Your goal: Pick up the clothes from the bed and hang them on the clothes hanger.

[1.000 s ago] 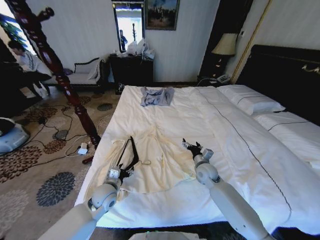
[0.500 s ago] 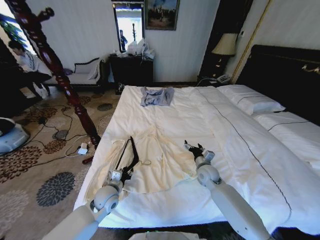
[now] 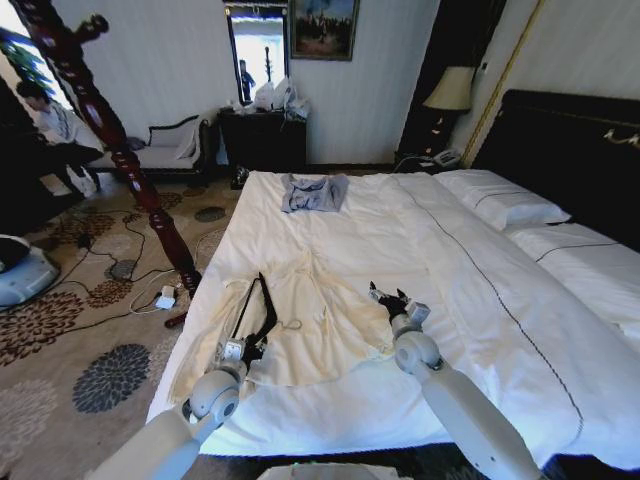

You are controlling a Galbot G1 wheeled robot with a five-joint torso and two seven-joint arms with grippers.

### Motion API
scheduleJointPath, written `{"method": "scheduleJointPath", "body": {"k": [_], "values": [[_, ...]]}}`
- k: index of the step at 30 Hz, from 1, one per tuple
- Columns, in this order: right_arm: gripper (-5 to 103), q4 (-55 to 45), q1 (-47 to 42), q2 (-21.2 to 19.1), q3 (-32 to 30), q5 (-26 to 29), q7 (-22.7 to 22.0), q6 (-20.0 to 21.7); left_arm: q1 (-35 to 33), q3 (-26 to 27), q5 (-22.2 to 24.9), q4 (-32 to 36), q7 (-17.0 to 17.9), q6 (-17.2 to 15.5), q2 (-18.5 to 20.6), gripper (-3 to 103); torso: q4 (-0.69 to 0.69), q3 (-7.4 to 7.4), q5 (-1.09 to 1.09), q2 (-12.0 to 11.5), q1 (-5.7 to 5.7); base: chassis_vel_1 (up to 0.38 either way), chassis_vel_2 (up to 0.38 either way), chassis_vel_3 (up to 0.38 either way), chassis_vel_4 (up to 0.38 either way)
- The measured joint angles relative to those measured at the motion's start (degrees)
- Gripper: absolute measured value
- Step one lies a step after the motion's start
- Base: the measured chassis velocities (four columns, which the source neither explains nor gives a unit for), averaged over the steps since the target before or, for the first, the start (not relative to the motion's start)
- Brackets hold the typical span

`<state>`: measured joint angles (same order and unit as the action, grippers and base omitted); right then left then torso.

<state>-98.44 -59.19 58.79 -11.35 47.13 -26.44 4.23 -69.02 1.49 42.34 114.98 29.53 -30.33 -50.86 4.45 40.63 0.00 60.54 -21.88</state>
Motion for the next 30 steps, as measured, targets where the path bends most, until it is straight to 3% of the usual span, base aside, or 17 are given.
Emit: {"method": "scheduleJointPath", "body": {"k": [11,15,16,23,28,30], "values": [[100,0.14,-0.06,-0.01,-0.15,-0.08,-0.27,0.02,-1.39,1.31,4.08,1.14,0.69,-0.16,0.77,52,0.0,0.0,0.0,0.0,0.0,0.0,0.0,0.0,0.0],[100,0.13,-0.27,-0.16,-0.33,-0.1,-0.42,0.03,-1.66,1.58,5.11,1.36,1.04,-0.36,0.79,49,0.0,0.0,0.0,0.0,0.0,0.0,0.0,0.0,0.0],[100,0.11,-0.36,-0.19,-0.38,-0.14,-0.5,0.03,-1.65,1.75,6.0,1.56,1.4,-0.81,0.73,45,0.0,0.0,0.0,0.0,0.0,0.0,0.0,0.0,0.0],[100,-0.1,-0.7,-0.27,-0.54,-0.33,-0.8,0.03,-0.98,3.56,10.29,3.06,2.66,-3.95,0.9,49,0.0,0.0,-0.01,0.0,0.0,0.0,0.0,0.0,0.0],[100,-0.16,-0.92,-0.29,-0.58,-0.51,-0.95,0.04,-0.46,5.53,13.11,3.2,2.79,-5.27,1.79,64,0.0,0.0,0.0,0.0,0.0,0.0,0.0,0.0,0.0],[100,-0.26,-0.93,-0.27,-0.58,-0.53,-1.03,0.04,-0.44,6.05,14.88,3.12,2.78,-5.93,1.89,74,0.0,0.0,0.0,0.0,0.0,0.0,0.0,0.0,0.0]]}}
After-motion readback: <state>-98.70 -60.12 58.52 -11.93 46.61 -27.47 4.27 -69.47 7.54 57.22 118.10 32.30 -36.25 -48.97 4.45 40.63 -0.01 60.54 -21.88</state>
